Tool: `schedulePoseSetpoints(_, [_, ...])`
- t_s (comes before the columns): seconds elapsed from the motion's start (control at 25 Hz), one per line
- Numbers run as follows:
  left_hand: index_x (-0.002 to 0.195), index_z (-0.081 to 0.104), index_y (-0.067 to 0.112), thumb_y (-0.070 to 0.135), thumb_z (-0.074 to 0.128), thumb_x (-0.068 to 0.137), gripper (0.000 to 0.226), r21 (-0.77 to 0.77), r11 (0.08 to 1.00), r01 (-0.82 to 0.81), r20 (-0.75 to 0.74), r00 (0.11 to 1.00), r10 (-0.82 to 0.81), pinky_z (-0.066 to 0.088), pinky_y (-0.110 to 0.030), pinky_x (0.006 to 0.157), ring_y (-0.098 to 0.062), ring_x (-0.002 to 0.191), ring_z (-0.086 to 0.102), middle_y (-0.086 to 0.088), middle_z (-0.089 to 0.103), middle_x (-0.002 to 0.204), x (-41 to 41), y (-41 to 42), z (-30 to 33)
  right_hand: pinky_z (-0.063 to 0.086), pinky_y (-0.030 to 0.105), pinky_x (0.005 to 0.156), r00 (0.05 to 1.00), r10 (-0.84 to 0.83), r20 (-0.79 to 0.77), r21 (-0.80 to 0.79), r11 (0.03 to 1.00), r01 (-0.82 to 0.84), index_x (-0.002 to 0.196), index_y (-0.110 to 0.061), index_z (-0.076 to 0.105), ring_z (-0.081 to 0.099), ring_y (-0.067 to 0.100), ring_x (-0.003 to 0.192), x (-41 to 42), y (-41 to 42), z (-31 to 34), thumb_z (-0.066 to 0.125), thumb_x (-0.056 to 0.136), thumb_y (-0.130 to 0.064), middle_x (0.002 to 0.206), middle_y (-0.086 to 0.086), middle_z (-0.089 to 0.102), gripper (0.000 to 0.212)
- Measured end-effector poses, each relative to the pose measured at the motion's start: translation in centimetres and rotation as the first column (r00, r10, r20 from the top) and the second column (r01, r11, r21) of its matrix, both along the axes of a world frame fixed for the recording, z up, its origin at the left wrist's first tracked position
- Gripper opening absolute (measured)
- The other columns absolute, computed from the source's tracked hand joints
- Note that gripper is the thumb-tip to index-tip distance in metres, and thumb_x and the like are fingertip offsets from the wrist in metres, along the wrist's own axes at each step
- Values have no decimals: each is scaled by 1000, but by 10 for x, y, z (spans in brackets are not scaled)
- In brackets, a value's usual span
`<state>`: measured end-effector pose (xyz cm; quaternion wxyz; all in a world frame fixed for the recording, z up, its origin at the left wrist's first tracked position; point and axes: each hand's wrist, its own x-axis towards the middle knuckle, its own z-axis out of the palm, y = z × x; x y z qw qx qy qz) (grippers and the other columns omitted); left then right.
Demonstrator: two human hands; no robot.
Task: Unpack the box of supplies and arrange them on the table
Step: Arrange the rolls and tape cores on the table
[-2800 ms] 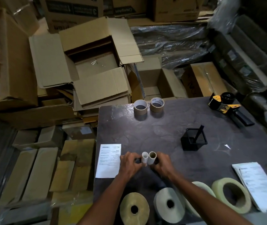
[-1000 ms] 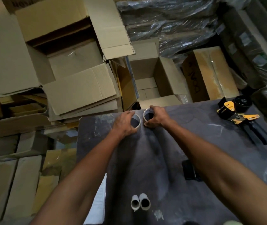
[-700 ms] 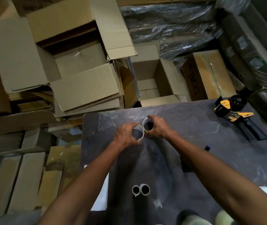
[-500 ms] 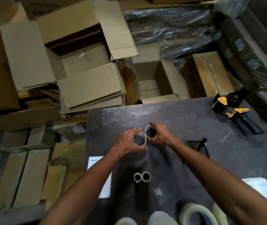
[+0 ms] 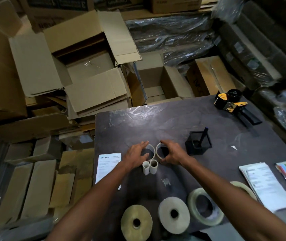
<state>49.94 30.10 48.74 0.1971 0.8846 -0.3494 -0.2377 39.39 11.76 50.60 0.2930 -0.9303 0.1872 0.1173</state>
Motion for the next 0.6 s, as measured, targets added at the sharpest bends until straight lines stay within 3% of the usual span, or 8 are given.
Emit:
schedulePoseSetpoints(0.24, [149,40,16,14,46,98,51,-107,993,-48,-25,999,46,25,-26,115,-22,142,38,-5,40,154,-10,8,6,39,25,108,999,-47,15,16,999,47,148,-12,39,48,22,133,-19,10,-2,89,60,-32,149,8,46,104])
schedulePoseSetpoints(0.36, [154,28,14,24,41,103,53,-131,984,-123,-80,990,113,20,-32,121,-22,148,26,-8,28,160,-14,22,1,32,26,112,998,-62,14,46,997,61,157,-13,18,37,26,141,-25,11,-3,90,62,-24,158,10,28,120])
schedulePoseSetpoints(0.44, [153,30,15,31,39,104,52,-173,960,-219,-128,972,199,25,-38,120,-25,145,31,-7,32,158,-21,37,-3,28,27,115,994,-106,38,61,993,103,158,-14,4,29,28,145,-33,13,-3,89,65,-22,161,11,17,127])
schedulePoseSetpoints(0.52, [150,36,16,32,41,103,50,-225,912,-343,-205,932,300,29,-40,117,-27,142,36,-6,38,155,-32,54,-5,27,32,117,988,-141,62,67,988,137,158,-11,1,27,31,146,-47,15,-1,88,68,-27,161,15,19,126])
schedulePoseSetpoints(0.6, [146,43,16,29,45,103,45,-260,869,-421,-251,899,360,33,-36,114,-26,138,42,-6,45,150,-45,72,-8,30,31,113,976,-199,88,80,978,192,157,-8,9,35,34,141,-65,21,3,85,71,-29,154,19,33,118])
